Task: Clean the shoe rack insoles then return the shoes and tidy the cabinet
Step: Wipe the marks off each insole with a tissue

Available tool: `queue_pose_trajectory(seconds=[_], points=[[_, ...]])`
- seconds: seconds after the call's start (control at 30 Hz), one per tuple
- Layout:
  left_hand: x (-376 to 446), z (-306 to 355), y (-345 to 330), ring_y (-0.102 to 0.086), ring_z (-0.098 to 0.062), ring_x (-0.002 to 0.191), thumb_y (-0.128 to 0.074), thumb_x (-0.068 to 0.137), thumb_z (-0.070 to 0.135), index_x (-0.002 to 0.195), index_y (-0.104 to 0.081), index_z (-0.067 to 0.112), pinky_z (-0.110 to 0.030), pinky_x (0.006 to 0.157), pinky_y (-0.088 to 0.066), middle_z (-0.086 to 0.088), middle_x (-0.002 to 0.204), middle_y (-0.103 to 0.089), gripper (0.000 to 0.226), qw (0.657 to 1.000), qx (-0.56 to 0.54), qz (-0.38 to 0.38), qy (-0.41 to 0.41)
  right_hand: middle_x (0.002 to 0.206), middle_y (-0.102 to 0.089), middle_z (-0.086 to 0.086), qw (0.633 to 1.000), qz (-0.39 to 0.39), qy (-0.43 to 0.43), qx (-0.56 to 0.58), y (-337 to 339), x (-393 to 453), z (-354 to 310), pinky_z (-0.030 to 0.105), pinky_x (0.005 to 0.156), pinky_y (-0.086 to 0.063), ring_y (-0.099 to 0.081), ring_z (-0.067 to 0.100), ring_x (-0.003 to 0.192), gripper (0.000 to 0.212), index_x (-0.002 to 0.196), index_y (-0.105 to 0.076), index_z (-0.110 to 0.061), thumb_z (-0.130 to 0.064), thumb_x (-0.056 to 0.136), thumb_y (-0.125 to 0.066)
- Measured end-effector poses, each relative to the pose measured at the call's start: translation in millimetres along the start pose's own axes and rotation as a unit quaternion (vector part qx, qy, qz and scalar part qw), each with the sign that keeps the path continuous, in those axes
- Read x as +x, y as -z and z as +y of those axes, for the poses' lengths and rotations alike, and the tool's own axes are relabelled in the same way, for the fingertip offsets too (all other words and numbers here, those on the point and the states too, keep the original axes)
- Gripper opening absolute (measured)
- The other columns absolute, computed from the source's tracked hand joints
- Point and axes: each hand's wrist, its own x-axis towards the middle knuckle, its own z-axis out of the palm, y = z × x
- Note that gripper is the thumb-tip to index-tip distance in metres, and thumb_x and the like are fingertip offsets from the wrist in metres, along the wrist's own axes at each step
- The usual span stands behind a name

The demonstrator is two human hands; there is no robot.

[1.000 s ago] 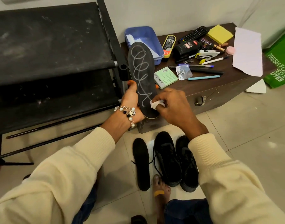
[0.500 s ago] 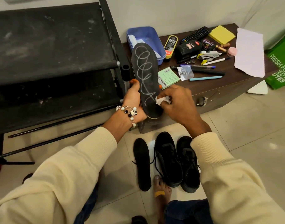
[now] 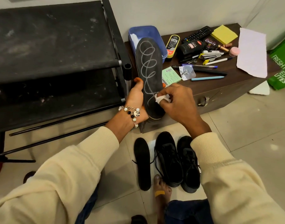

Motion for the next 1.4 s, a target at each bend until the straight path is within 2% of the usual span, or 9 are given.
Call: queue_pose_trajectory(seconds=[0.13, 0.27, 0.37, 0.6, 0.77, 0.97, 1.1, 1.27, 1.4], points=[[1.8, 0.9, -0.5, -0.068, -0.028, 0.101, -0.036, 0.093, 0.064, 0.114, -0.065, 0.010, -0.039, 0.084, -0.057, -0.013, 0.113, -0.070, 0.065, 0.999, 0.015, 0.037, -0.010, 0.091, -0.065, 0.009, 0.998, -0.007, 0.039, 0.050, -6.1, -2.7, -14.4, 0.034, 0.075, -0.049, -0.060, 0.020, 0.082, 0.015, 0.092, -0.074, -0.009, -0.014, 0.079, -0.070], [0.9, 1.9, 0.0, -0.072, -0.026, 0.079, -0.042, 0.093, 0.059, 0.103, -0.066, 0.008, -0.037, 0.066, -0.061, -0.012, 0.094, -0.073, 0.057, 0.998, 0.003, 0.056, -0.014, 0.089, -0.066, 0.006, 0.989, -0.091, 0.085, 0.074, -1.6, -4.6, -22.3, 0.029, 0.073, -0.048, -0.060, 0.017, 0.079, 0.016, 0.093, -0.074, -0.012, -0.017, 0.078, -0.072], [-2.0, 2.9, -1.6, -0.068, -0.028, 0.093, -0.036, 0.094, 0.061, 0.103, -0.068, 0.008, -0.040, 0.082, -0.057, -0.015, 0.111, -0.069, 0.062, 1.000, 0.011, 0.028, -0.008, 0.094, -0.065, 0.004, 0.989, -0.123, 0.074, 0.032, 8.1, -2.6, -10.0, 0.024, 0.075, -0.046, -0.059, 0.015, 0.085, 0.019, 0.096, -0.075, -0.015, -0.016, 0.078, -0.072], [-5.5, 5.3, -3.5, -0.071, -0.029, 0.090, -0.030, 0.093, 0.064, 0.116, -0.062, 0.009, -0.041, 0.077, -0.059, -0.015, 0.105, -0.072, 0.068, 1.000, 0.010, -0.003, 0.014, 0.099, -0.065, 0.007, 1.000, -0.009, 0.024, 0.000, 2.2, -1.3, -1.5, 0.029, 0.079, -0.047, -0.057, 0.016, 0.089, 0.019, 0.098, -0.074, -0.011, -0.012, 0.081, -0.068], [-0.8, 5.6, -1.7, -0.070, -0.028, 0.095, -0.039, 0.094, 0.061, 0.112, -0.067, 0.011, -0.038, 0.074, -0.059, -0.012, 0.110, -0.071, 0.060, 0.997, 0.019, 0.071, -0.008, 0.091, -0.066, 0.003, 0.991, -0.078, 0.078, 0.077, -2.6, -3.5, -16.3, 0.028, 0.074, -0.049, -0.060, 0.014, 0.081, 0.015, 0.094, -0.075, -0.013, -0.017, 0.080, -0.072], [-4.0, 5.7, -2.5, -0.056, -0.032, 0.122, -0.034, 0.093, 0.063, 0.130, -0.058, 0.010, -0.046, 0.104, -0.044, -0.017, 0.130, -0.060, 0.069, 0.999, 0.022, 0.036, 0.000, 0.096, -0.065, 0.004, 0.997, -0.055, 0.040, 0.042, 1.8, -0.5, -3.2, 0.024, 0.075, -0.047, -0.056, 0.011, 0.083, 0.017, 0.097, -0.075, -0.012, -0.015, 0.081, -0.071], [-3.2, 6.3, -2.8, -0.065, -0.030, 0.106, -0.035, 0.093, 0.065, 0.119, -0.065, 0.012, -0.041, 0.088, -0.055, -0.015, 0.120, -0.067, 0.066, 0.998, 0.022, 0.061, -0.003, 0.097, -0.065, 0.009, 0.998, -0.021, 0.047, 0.044, -6.3, -2.1, -11.1, 0.032, 0.076, -0.049, -0.057, 0.015, 0.085, 0.017, 0.096, -0.074, -0.010, -0.013, 0.082, -0.068], [-2.0, 6.9, 0.8, -0.069, -0.027, 0.096, -0.041, 0.094, 0.059, 0.113, -0.067, 0.013, -0.035, 0.072, -0.058, -0.011, 0.112, -0.071, 0.056, 0.994, 0.036, 0.098, -0.013, 0.094, -0.066, 0.004, 0.987, -0.109, 0.083, 0.079, -1.5, -3.2, -16.8, 0.032, 0.078, -0.051, -0.061, 0.015, 0.085, 0.016, 0.097, -0.074, -0.014, -0.019, 0.082, -0.071], [-5.5, 5.8, -1.3, -0.061, -0.030, 0.114, -0.034, 0.094, 0.063, 0.121, -0.062, 0.010, -0.041, 0.092, -0.052, -0.016, 0.128, -0.062, 0.066, 0.998, 0.032, 0.050, 0.003, 0.099, -0.065, 0.004, 0.991, -0.115, 0.056, 0.037, 4.9, -0.9, -6.8, 0.033, 0.083, -0.049, -0.059, 0.016, 0.091, 0.018, 0.099, -0.074, -0.015, -0.014, 0.081, -0.070]])
